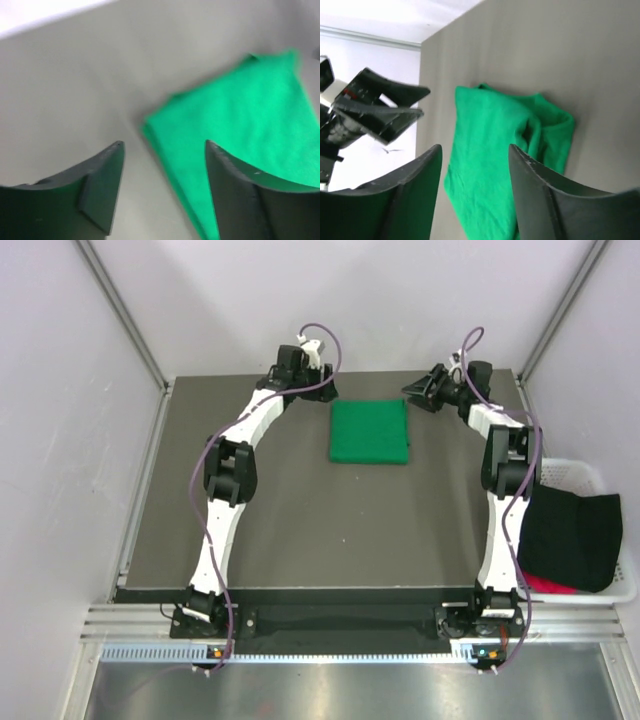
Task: Fold and stack the t-shirts
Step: Fold the tshirt, then neatly place the folded tshirt to the corner
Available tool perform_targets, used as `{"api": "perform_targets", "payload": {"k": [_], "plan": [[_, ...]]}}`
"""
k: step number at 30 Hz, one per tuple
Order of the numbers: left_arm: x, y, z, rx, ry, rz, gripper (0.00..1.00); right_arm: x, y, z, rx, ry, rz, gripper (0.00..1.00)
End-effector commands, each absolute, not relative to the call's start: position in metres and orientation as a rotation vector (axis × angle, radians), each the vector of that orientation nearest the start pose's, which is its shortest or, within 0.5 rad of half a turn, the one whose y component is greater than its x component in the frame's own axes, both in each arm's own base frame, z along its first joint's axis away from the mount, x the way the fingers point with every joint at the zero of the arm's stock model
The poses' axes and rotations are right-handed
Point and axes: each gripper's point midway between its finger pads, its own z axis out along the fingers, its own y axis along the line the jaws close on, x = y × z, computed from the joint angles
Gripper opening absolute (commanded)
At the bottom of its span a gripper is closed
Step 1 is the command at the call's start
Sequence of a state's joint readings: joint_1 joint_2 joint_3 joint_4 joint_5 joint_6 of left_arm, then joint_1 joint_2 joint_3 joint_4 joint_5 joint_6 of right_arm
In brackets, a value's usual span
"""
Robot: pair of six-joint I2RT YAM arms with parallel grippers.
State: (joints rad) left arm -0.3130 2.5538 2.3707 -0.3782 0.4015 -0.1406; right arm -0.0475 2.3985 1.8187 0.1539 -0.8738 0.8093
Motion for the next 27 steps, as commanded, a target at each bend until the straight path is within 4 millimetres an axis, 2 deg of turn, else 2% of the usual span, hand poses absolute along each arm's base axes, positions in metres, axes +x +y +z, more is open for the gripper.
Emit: {"api": "perform_targets", "payload": {"k": [1, 3, 4, 5, 6, 7, 8, 9, 11, 12, 14, 16, 17, 19, 20, 21, 23, 25, 27], "plan": [[0.652, -0.249, 0.181, 0.306, 1.936, -0.497, 0.72, 0.605, 0.136, 0.195, 0.043, 1.852, 1.364, 0.59], [0.641, -0.239, 0.186, 0.275, 1.976, -0.476, 0.78, 0.598, 0.130, 0.213, 0.034, 1.829, 1.372, 0.60], [0.631, -0.233, 0.160, 0.270, 2.043, -0.488, 0.81, 0.593, 0.125, 0.210, 0.039, 1.842, 1.385, 0.58], [0.625, -0.229, 0.156, 0.270, 2.056, -0.519, 0.83, 0.589, 0.124, 0.211, 0.032, 1.845, 1.396, 0.57], [0.623, -0.218, 0.176, 0.227, 2.019, -0.576, 0.85, 0.584, 0.123, 0.208, 0.033, 1.858, 1.408, 0.55], [0.607, -0.219, 0.156, 0.232, 2.076, -0.682, 0.86, 0.578, 0.123, 0.206, 0.022, 1.868, 1.428, 0.53], [0.602, -0.217, 0.155, 0.215, 2.088, -0.762, 0.86, 0.574, 0.123, 0.205, 0.028, 1.876, 1.437, 0.52], [0.601, -0.205, 0.147, 0.123, 2.130, -0.844, 0.86, 0.570, 0.123, 0.197, 0.041, 1.896, 1.451, 0.50], [0.589, -0.207, 0.134, 0.092, 2.163, -1.003, 0.86, 0.563, 0.127, 0.190, 0.034, 1.915, 1.479, 0.49], [0.589, -0.201, 0.131, 0.048, 2.164, -1.035, 0.86, 0.561, 0.127, 0.184, 0.044, 1.926, 1.486, 0.49], [0.586, -0.204, 0.118, 0.051, 2.169, -1.088, 0.86, 0.557, 0.129, 0.173, 0.059, 1.951, 1.498, 0.48], [0.588, -0.207, 0.113, 0.047, 2.169, -1.132, 0.86, 0.556, 0.131, 0.160, 0.071, 1.982, 1.502, 0.48], [0.588, -0.210, 0.102, 0.033, 2.181, -1.152, 0.86, 0.556, 0.133, 0.156, 0.070, 1.990, 1.503, 0.48], [0.589, -0.216, 0.100, 0.028, 2.163, -1.220, 0.85, 0.553, 0.138, 0.147, 0.065, 2.013, 1.509, 0.48], [0.589, -0.219, 0.088, 0.019, 2.177, -1.234, 0.84, 0.552, 0.140, 0.143, 0.063, 2.019, 1.513, 0.47], [0.591, -0.224, 0.088, 0.016, 2.172, -1.249, 0.83, 0.552, 0.143, 0.138, 0.063, 2.029, 1.523, 0.47], [0.589, -0.230, 0.074, 0.021, 2.191, -1.273, 0.82, 0.552, 0.143, 0.130, 0.074, 2.041, 1.525, 0.47], [0.587, -0.242, 0.070, 0.034, 2.198, -1.293, 0.81, 0.553, 0.144, 0.125, 0.085, 2.054, 1.521, 0.48], [0.582, -0.254, 0.057, 0.038, 2.226, -1.306, 0.80, 0.556, 0.143, 0.116, 0.083, 2.068, 1.502, 0.47]]}}
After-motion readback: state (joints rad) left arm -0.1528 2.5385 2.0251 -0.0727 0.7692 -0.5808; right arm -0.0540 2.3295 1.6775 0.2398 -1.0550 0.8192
